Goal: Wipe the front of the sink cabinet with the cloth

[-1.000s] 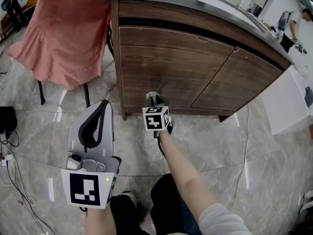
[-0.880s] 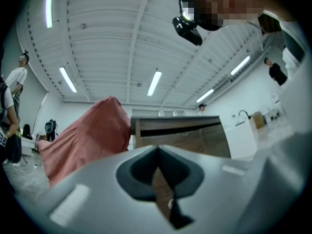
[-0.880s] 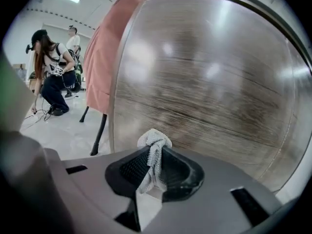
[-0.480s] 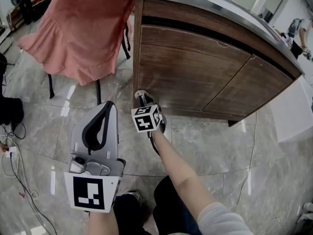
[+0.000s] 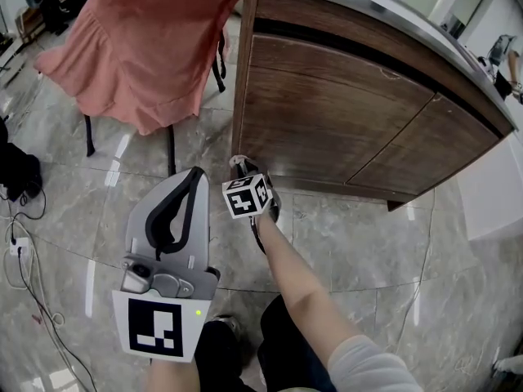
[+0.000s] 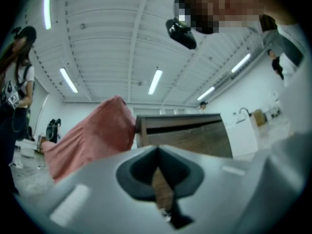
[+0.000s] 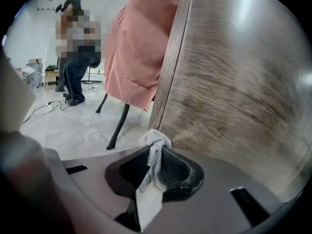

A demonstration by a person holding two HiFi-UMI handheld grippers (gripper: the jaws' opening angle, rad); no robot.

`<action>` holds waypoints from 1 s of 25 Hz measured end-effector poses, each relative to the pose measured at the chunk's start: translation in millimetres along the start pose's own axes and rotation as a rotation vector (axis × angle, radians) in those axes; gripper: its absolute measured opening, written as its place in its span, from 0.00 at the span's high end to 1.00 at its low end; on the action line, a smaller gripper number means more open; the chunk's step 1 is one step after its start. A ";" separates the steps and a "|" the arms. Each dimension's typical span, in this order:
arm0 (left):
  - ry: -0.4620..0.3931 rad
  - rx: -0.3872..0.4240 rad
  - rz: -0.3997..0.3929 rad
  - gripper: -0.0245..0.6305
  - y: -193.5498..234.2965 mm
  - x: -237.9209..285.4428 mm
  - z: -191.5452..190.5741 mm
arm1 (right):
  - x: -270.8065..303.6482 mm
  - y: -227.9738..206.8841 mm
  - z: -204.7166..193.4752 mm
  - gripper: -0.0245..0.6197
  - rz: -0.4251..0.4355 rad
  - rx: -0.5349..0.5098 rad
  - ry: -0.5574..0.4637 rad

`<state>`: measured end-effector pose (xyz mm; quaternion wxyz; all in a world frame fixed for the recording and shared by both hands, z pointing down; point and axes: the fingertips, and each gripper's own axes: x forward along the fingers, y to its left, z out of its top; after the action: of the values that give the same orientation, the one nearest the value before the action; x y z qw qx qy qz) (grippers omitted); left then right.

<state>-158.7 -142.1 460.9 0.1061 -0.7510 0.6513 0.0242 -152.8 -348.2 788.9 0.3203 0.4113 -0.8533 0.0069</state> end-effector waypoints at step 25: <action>-0.008 -0.019 -0.097 0.95 -44.7 27.4 -4.2 | -47.1 -153.6 -105.2 0.86 -0.212 0.126 0.097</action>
<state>-111.0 -163.8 465.9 0.1028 -0.7826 0.6133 0.0282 34.2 -387.9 807.8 0.3336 0.5176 -0.7865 0.0466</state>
